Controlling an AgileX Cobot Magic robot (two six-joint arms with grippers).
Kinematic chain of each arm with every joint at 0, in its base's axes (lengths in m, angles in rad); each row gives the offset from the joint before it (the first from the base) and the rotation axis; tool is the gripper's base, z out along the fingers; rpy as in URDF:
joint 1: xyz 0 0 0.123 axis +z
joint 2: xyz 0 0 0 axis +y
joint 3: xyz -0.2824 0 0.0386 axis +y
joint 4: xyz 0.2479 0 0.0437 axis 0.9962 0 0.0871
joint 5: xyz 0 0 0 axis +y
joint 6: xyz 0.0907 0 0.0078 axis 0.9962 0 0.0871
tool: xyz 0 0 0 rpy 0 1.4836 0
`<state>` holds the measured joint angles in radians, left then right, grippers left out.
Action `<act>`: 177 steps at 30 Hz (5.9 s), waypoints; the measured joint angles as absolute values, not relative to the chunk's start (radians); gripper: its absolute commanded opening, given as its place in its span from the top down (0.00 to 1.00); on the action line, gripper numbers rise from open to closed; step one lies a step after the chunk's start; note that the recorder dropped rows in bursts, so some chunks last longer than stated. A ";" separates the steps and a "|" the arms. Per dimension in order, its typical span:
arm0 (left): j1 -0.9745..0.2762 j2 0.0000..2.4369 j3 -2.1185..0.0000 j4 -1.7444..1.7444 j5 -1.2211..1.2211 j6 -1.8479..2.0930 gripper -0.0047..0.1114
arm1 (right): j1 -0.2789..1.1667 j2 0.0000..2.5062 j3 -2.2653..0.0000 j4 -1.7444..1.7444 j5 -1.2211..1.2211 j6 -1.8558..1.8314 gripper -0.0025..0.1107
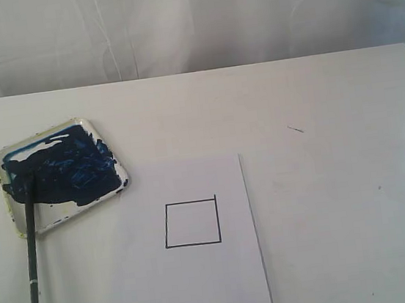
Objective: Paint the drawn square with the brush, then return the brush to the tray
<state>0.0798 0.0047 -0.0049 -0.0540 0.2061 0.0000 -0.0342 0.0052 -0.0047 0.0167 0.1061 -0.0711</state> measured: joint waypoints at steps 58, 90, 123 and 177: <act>0.080 0.536 -0.843 -0.175 0.690 -0.119 0.96 | -0.034 0.545 -0.823 0.188 0.557 -0.157 0.79; -0.087 1.306 -1.116 -0.116 0.870 -0.050 0.72 | 0.283 1.556 -1.289 0.620 0.860 -1.075 0.52; -0.091 1.324 -1.116 -0.137 0.829 -0.050 0.72 | 0.317 1.957 -1.286 0.825 0.624 -1.695 0.52; -0.091 1.324 -1.116 -0.167 0.839 -0.048 0.72 | 0.319 2.115 -1.286 1.168 0.614 -1.773 0.52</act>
